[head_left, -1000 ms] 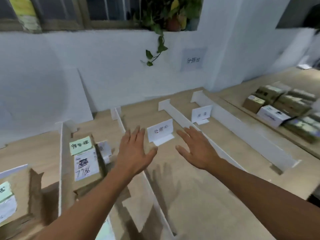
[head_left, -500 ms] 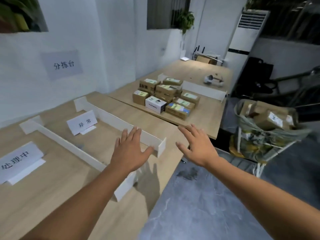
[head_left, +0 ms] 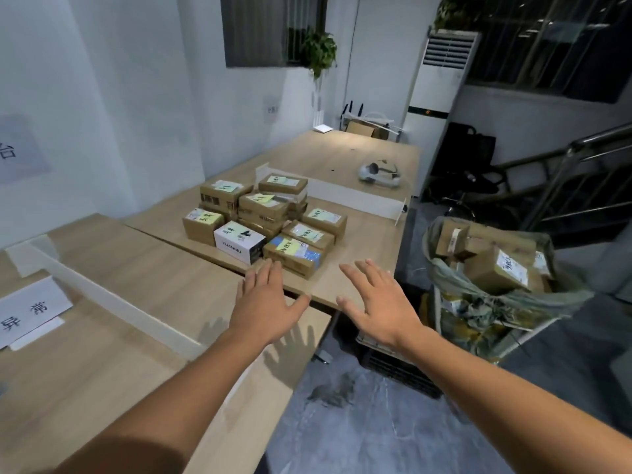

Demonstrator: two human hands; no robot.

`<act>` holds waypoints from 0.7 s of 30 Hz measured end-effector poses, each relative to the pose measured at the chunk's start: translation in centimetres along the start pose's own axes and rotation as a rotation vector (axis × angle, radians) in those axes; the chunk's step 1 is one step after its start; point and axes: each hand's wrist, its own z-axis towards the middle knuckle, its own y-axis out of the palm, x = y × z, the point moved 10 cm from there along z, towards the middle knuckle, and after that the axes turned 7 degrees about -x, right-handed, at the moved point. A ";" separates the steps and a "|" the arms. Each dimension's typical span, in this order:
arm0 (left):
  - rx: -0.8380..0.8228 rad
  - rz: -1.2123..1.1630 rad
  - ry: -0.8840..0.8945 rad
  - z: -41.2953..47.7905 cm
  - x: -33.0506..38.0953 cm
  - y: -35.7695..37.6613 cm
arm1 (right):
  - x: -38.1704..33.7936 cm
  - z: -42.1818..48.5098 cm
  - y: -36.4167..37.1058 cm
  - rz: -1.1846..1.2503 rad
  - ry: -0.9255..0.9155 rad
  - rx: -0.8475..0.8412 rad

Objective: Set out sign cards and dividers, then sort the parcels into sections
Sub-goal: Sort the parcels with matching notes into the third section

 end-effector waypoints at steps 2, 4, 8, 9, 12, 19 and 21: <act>-0.034 -0.030 -0.009 5.0 1.8 1.1 | 3.6 3.5 -0.4 -0.007 0.012 -0.025; -0.062 -0.057 -0.016 9.7 3.6 2.0 | 7.0 6.8 -1.1 -0.020 0.024 -0.038; -0.053 -0.063 0.012 17.7 7.1 2.9 | 13.4 12.8 -2.9 -0.016 0.038 -0.030; -0.056 -0.069 0.014 19.5 7.7 3.2 | 14.9 14.2 -3.1 -0.011 0.037 -0.029; -0.063 -0.053 0.005 24.8 9.0 4.7 | 19.1 18.8 -3.0 -0.002 0.010 -0.030; -0.001 -0.061 -0.164 36.4 9.8 9.7 | 28.5 32.6 1.4 0.061 -0.060 -0.114; -0.008 -0.092 -0.261 39.1 9.6 11.0 | 30.6 36.2 2.2 0.129 -0.066 -0.151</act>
